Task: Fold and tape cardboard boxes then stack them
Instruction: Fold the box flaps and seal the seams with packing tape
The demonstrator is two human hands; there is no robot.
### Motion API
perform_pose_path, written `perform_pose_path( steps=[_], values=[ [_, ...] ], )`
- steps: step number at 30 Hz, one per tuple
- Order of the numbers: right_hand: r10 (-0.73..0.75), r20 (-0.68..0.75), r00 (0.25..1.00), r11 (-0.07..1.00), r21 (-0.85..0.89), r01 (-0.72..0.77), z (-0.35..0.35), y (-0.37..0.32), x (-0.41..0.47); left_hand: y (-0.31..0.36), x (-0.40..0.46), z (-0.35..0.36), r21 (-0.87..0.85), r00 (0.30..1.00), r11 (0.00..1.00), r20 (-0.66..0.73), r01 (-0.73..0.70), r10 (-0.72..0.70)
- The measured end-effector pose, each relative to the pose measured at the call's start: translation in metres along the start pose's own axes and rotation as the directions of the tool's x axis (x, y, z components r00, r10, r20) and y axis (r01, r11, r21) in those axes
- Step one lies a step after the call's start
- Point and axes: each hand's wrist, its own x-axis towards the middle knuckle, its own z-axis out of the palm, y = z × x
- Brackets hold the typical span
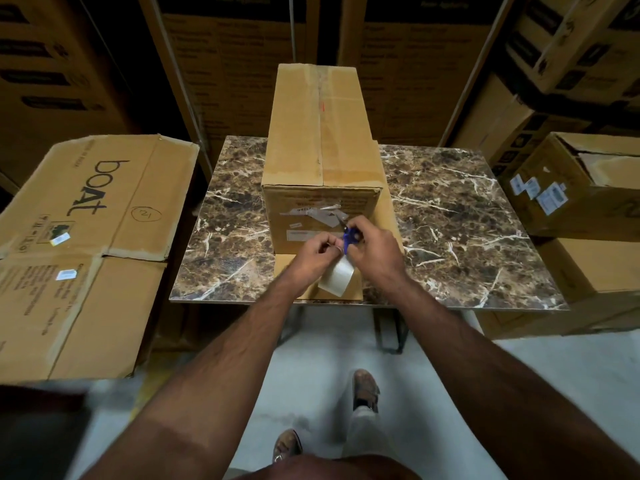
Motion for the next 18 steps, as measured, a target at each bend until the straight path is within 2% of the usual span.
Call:
perform_pose_path(
  steps=[7,10,15,18],
  values=[
    [0.257,0.056,0.965,0.938,0.224,-0.263,-0.001,0.012,-0.002,-0.003,-0.002,0.011,0.001,1.000,1.000,0.010,0.003,-0.003],
    [0.341,0.072,0.937,0.892,0.289,-0.347,-0.001,0.014,-0.002,-0.005,-0.003,0.016,0.040,0.999,0.999,-0.038,-0.025,0.027],
    [0.412,0.083,0.908,0.851,0.321,-0.415,-0.001,0.008,-0.001,-0.009,-0.003,0.023,0.108,0.983,0.992,-0.158,-0.072,0.089],
    [0.426,0.080,0.901,0.852,0.299,-0.429,-0.002,0.004,-0.001,-0.010,-0.005,0.025,0.096,0.978,0.992,-0.184,-0.077,0.094]
  ],
)
